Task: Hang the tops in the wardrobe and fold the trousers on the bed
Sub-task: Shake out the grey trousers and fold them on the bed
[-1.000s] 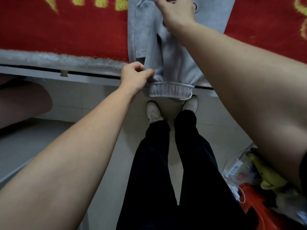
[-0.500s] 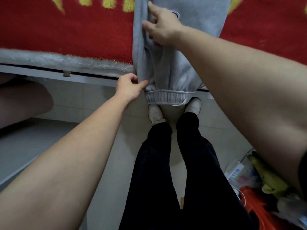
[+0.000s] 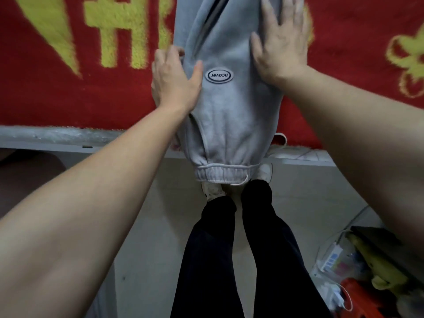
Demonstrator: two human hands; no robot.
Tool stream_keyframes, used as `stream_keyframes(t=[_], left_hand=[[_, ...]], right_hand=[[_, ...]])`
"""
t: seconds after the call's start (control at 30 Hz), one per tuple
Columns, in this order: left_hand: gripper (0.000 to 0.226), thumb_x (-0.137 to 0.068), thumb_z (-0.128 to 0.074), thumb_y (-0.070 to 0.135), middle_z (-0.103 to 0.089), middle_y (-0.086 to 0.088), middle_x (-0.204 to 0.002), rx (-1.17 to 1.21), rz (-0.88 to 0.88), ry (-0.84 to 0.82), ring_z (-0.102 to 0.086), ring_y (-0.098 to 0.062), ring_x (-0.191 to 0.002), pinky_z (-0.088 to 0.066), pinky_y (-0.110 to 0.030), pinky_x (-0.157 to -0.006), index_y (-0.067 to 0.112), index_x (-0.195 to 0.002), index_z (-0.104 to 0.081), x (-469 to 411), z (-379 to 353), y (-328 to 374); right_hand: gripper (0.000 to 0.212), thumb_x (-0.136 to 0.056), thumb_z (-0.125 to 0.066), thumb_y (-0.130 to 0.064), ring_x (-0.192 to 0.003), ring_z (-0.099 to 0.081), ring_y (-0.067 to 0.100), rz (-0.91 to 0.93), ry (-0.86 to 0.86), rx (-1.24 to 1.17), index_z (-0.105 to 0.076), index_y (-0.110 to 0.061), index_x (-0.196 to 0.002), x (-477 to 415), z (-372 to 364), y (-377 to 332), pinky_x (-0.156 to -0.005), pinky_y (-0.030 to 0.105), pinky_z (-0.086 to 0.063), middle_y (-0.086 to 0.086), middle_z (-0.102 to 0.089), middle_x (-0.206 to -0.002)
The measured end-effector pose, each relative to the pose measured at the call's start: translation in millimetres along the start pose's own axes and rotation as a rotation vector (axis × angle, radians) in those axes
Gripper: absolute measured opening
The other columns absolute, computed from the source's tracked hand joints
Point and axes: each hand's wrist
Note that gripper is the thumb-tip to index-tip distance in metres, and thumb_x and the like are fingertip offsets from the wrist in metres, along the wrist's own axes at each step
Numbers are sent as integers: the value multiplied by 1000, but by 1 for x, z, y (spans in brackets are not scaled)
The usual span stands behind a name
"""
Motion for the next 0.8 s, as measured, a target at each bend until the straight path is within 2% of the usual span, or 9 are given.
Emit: stream_keyframes(t=[0.07, 0.17, 0.27, 0.5, 0.67, 0.8], left_hand=[[50, -92, -51, 51, -50, -5, -134, -58, -63, -31, -49, -23, -123, -39, -32, -96, 20, -131, -51, -30, -3, 21], [45, -93, -51, 51, -60, -7, -129, -166, -30, -115, -55, -30, -120, -42, -36, -94, 20, -125, -56, -70, -9, 44], [32, -95, -54, 42, -65, -11, -122, -255, 60, -124, -56, -35, -118, -44, -37, -93, 20, -116, -63, -93, -11, 50], [24, -96, -53, 28, -66, -20, -115, -420, 41, -170, -58, -42, -111, -46, -43, -89, 10, -109, -64, -105, -12, 49], [18, -92, -59, 22, -68, -21, -106, -444, 122, -168, -61, -43, -104, -48, -42, -84, 12, -102, -69, -115, -13, 59], [14, -90, -61, 23, -69, -22, -101, -435, 171, -176, -62, -43, -100, -49, -41, -82, 14, -96, -70, -117, -9, 65]], right_hand=[[65, -102, -32, -47, -152, -6, 36, 24, -166, -14, -15, -21, -159, -7, -8, 11, -123, 44, -12, 20, -3, -165], [68, -101, -31, -55, -153, -5, 34, 24, -235, -1, -12, -26, -159, -20, -11, 16, -122, 45, -12, 17, 1, -166], [68, -98, -33, -59, -150, -11, 36, 47, -253, 30, -17, -30, -157, -29, -8, 18, -118, 49, -19, 15, -4, -166], [66, -92, -42, -66, -129, -36, 40, 117, -263, 98, -36, -34, -150, -38, 11, 19, -106, 46, -34, 16, -30, -153], [69, -90, -39, -71, -122, -38, 36, 210, -306, 151, -36, -35, -150, -54, 21, 26, -98, 43, -38, 15, -35, -142], [66, -89, -46, -69, -124, -38, 35, 251, -408, 149, -43, -35, -146, -68, 37, 25, -99, 40, -40, 13, -33, -141]])
Point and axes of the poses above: each hand's wrist, its own x-axis away from the middle knuckle, its own z-axis out of the back of the hand, y = z × x
